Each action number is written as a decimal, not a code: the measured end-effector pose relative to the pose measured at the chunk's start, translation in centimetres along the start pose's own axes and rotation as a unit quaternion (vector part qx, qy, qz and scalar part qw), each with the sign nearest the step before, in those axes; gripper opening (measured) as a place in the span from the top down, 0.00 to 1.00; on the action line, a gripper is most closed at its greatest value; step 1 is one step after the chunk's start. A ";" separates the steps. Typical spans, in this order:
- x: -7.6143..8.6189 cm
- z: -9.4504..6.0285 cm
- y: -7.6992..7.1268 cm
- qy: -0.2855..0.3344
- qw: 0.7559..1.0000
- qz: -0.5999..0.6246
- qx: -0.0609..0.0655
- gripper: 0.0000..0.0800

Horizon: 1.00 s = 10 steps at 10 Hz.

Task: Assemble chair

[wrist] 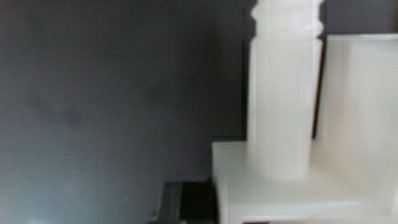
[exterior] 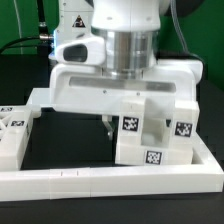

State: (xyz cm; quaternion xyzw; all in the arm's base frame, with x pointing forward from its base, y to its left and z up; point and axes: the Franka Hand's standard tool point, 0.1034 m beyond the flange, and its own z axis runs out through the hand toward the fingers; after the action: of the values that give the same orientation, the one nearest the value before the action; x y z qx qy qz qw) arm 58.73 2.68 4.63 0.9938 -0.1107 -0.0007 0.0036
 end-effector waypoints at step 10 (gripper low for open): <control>-2.0 -3.3 3.4 -0.263 0.963 -0.056 0.007 0.96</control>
Offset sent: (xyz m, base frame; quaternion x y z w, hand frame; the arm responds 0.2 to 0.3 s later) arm 0.0000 0.0000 0.0000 0.0000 0.0000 0.0000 1.0000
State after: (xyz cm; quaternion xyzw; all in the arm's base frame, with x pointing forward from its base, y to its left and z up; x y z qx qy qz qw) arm 56.02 -0.13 7.96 0.9633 -0.0522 -0.2612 -0.0324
